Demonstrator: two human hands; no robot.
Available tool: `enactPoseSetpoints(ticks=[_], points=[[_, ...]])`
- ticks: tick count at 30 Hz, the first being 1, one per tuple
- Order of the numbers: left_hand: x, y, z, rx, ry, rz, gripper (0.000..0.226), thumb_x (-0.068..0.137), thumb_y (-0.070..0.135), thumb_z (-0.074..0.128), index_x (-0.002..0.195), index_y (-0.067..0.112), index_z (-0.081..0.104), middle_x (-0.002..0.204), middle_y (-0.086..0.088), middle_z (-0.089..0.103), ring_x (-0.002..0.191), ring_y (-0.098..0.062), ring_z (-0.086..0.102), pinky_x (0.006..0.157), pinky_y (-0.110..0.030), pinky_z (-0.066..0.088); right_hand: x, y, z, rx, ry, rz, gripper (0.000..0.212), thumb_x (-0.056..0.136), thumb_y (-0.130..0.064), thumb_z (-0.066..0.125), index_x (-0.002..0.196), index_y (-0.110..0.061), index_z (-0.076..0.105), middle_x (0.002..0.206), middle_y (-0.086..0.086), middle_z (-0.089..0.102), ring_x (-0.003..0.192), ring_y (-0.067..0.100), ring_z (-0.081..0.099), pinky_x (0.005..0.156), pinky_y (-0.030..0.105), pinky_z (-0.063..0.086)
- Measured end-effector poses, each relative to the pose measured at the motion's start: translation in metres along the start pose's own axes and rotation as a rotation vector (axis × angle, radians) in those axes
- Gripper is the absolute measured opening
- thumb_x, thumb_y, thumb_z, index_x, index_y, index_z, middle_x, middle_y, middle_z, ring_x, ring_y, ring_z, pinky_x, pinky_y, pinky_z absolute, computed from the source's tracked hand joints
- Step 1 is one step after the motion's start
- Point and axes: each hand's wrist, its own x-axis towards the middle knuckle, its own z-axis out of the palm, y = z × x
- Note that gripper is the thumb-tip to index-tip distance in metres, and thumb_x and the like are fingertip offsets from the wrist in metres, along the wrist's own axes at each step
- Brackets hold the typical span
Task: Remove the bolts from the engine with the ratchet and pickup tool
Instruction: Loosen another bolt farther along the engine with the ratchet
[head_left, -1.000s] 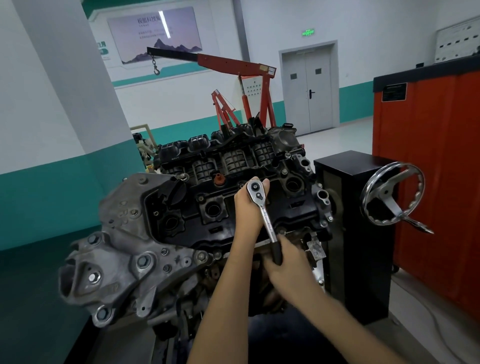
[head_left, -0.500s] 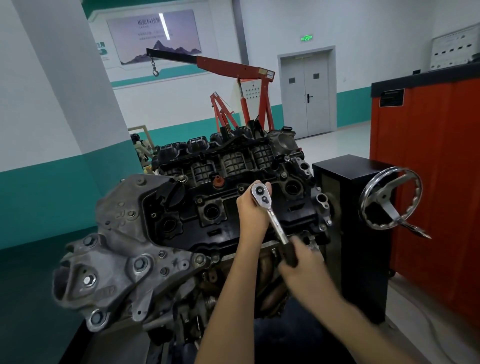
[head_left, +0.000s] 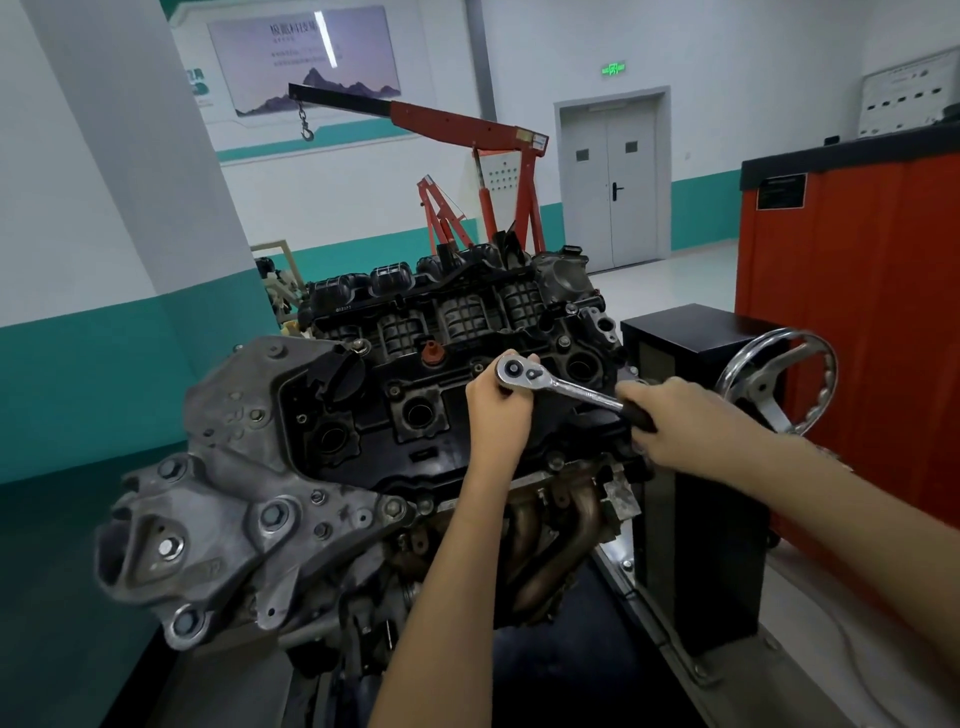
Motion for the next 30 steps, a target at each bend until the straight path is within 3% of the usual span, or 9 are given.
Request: enactPoseSetpoints(ticks=[3, 6, 9, 13, 15, 21, 25, 28, 30], points=[[-0.003, -0.002, 0.0, 0.001, -0.019, 0.001, 0.055, 0.097, 0.012, 0.056, 0.05, 0.037, 0.042, 0.049, 0.016, 0.037, 0.052, -0.001, 0.031, 0.055, -0.019, 0.029, -0.029, -0.028, 0.037, 0.389, 0.049, 0.132, 0.02, 0.084, -0.014, 0.059, 0.09, -0.026, 0.045, 0.07, 0.002, 0.052, 0.064, 0.023, 0.056, 0.057, 0.032, 0.047], [-0.002, -0.004, 0.005, -0.031, 0.045, -0.021, 0.058, 0.095, 0.008, 0.059, 0.049, 0.036, 0.039, 0.047, 0.016, 0.034, 0.051, -0.001, 0.028, 0.054, -0.016, 0.027, -0.048, -0.088, 0.078, 0.835, 0.16, 0.271, 0.026, 0.081, -0.005, 0.058, 0.088, -0.027, 0.046, 0.065, 0.003, 0.052, 0.05, 0.007, 0.053, 0.044, 0.015, 0.04], [0.001, -0.007, 0.005, -0.006, 0.101, -0.026, 0.054, 0.093, 0.006, 0.061, 0.057, 0.03, 0.03, 0.048, 0.014, 0.03, 0.051, -0.002, 0.026, 0.053, -0.015, 0.026, -0.043, -0.134, 0.097, 1.043, 0.206, 0.313, 0.019, 0.082, -0.004, 0.056, 0.089, -0.021, 0.051, 0.069, 0.0, 0.055, 0.061, -0.001, 0.056, 0.048, 0.009, 0.04], [0.002, -0.009, -0.002, -0.01, -0.002, -0.033, 0.056, 0.095, 0.011, 0.06, 0.049, 0.035, 0.037, 0.048, 0.016, 0.032, 0.052, -0.001, 0.028, 0.053, -0.014, 0.027, -0.043, -0.093, 0.078, 0.87, 0.076, 0.223, 0.029, 0.079, -0.002, 0.056, 0.098, -0.024, 0.054, 0.075, 0.008, 0.058, 0.059, 0.012, 0.052, 0.048, 0.011, 0.037], [0.001, -0.007, -0.001, 0.015, -0.047, -0.016, 0.054, 0.096, 0.013, 0.058, 0.049, 0.036, 0.041, 0.049, 0.016, 0.037, 0.052, 0.0, 0.03, 0.054, -0.016, 0.029, -0.039, -0.049, 0.049, 0.725, -0.013, 0.087, 0.03, 0.078, 0.004, 0.057, 0.086, -0.025, 0.055, 0.066, 0.004, 0.057, 0.056, 0.014, 0.051, 0.049, 0.018, 0.038], [0.004, -0.006, -0.005, -0.017, -0.006, -0.014, 0.055, 0.09, -0.003, 0.051, 0.053, 0.037, 0.053, 0.057, 0.017, 0.052, 0.071, -0.003, 0.049, 0.069, -0.027, 0.038, 0.01, 0.005, -0.018, -0.001, -0.003, -0.101, 0.021, 0.084, -0.016, 0.06, 0.084, -0.029, 0.043, 0.063, -0.01, 0.045, 0.056, 0.01, 0.048, 0.053, 0.025, 0.035], [-0.002, -0.004, -0.003, -0.031, -0.005, -0.025, 0.055, 0.096, 0.012, 0.057, 0.049, 0.038, 0.042, 0.05, 0.018, 0.038, 0.054, 0.0, 0.032, 0.058, -0.019, 0.03, -0.033, -0.034, 0.032, 0.497, 0.044, 0.078, 0.026, 0.079, -0.007, 0.062, 0.077, -0.025, 0.044, 0.064, 0.007, 0.053, 0.056, 0.026, 0.054, 0.052, 0.033, 0.045], [-0.001, -0.005, 0.003, -0.029, 0.076, -0.048, 0.056, 0.095, 0.011, 0.06, 0.051, 0.033, 0.034, 0.047, 0.016, 0.031, 0.05, -0.001, 0.027, 0.051, -0.014, 0.026, -0.05, -0.092, 0.068, 0.873, 0.152, 0.261, 0.024, 0.077, -0.001, 0.06, 0.073, -0.022, 0.047, 0.059, 0.004, 0.053, 0.045, 0.005, 0.049, 0.04, 0.014, 0.035], [0.003, -0.008, 0.002, -0.004, 0.101, -0.057, 0.052, 0.094, 0.01, 0.062, 0.057, 0.025, 0.028, 0.049, 0.014, 0.026, 0.049, -0.002, 0.025, 0.05, -0.016, 0.025, -0.048, -0.129, 0.084, 1.006, 0.175, 0.314, 0.018, 0.08, -0.004, 0.057, 0.08, -0.021, 0.051, 0.064, 0.001, 0.054, 0.055, 0.0, 0.053, 0.045, 0.011, 0.039]])
